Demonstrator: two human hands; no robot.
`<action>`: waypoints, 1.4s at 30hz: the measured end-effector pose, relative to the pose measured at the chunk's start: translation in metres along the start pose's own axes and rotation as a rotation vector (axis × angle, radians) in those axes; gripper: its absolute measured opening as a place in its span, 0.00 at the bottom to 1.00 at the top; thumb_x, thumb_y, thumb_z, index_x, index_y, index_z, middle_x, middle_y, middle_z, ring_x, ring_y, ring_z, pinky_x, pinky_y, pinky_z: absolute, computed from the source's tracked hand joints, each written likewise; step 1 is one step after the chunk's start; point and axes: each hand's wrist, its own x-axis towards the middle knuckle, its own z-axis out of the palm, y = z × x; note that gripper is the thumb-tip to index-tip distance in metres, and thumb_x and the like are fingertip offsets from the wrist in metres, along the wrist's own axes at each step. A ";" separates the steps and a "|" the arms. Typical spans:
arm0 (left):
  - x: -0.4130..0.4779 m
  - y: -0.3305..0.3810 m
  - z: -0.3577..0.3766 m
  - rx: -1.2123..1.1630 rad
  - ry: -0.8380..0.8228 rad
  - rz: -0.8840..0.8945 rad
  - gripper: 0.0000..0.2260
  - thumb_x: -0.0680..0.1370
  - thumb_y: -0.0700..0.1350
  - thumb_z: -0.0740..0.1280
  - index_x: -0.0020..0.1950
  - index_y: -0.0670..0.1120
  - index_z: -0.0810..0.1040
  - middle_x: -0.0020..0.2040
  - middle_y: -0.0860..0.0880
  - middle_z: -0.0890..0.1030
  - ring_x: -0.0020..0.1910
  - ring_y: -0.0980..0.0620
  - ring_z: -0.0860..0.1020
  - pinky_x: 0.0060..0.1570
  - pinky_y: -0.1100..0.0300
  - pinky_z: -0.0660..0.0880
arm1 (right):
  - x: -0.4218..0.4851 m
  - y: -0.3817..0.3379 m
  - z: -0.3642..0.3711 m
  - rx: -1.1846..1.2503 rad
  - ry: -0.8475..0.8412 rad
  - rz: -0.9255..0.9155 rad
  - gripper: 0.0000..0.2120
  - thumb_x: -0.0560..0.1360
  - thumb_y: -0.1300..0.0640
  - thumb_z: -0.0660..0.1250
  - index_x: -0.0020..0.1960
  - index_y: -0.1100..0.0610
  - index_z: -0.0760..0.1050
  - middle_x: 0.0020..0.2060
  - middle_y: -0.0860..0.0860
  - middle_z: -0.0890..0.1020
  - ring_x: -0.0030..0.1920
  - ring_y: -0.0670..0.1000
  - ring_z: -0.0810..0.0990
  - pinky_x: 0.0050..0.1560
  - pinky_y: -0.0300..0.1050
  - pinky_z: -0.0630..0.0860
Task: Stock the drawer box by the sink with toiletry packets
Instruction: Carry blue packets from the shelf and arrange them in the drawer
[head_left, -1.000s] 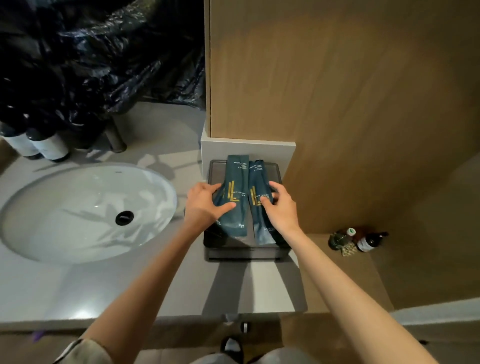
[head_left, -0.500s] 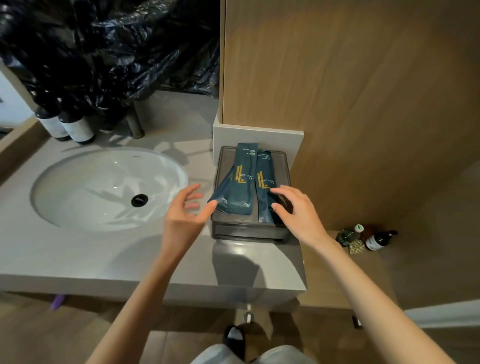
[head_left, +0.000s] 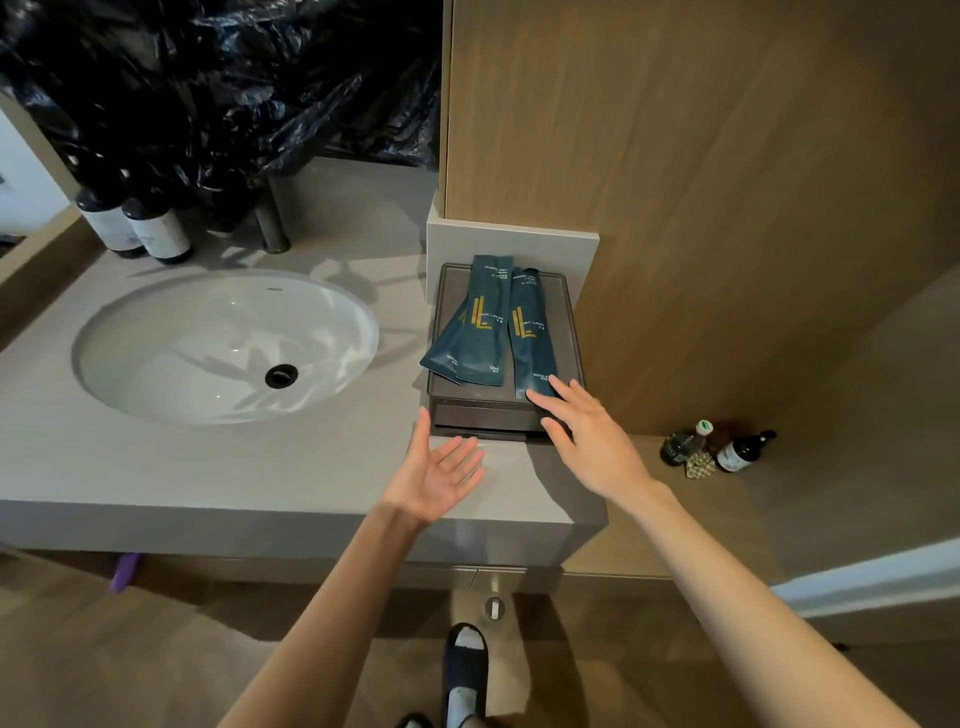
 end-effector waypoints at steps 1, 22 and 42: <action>0.001 0.000 0.000 -0.017 -0.019 -0.006 0.40 0.71 0.67 0.63 0.73 0.41 0.62 0.67 0.43 0.74 0.66 0.45 0.73 0.66 0.49 0.70 | 0.000 0.000 0.000 -0.013 -0.001 -0.003 0.20 0.83 0.52 0.55 0.73 0.42 0.64 0.77 0.46 0.59 0.78 0.51 0.52 0.74 0.49 0.57; 0.002 -0.002 0.022 0.203 0.020 0.113 0.41 0.73 0.69 0.58 0.75 0.43 0.58 0.73 0.46 0.67 0.63 0.49 0.74 0.59 0.49 0.76 | 0.005 -0.004 -0.006 -0.134 -0.093 0.025 0.22 0.81 0.43 0.52 0.75 0.40 0.59 0.78 0.45 0.55 0.78 0.51 0.50 0.71 0.52 0.65; -0.069 -0.034 -0.011 0.582 0.150 0.020 0.20 0.76 0.62 0.61 0.64 0.54 0.68 0.61 0.48 0.79 0.55 0.48 0.81 0.40 0.63 0.75 | 0.008 -0.008 -0.005 -0.079 -0.106 0.064 0.21 0.83 0.45 0.49 0.75 0.42 0.60 0.78 0.46 0.55 0.78 0.52 0.49 0.72 0.55 0.63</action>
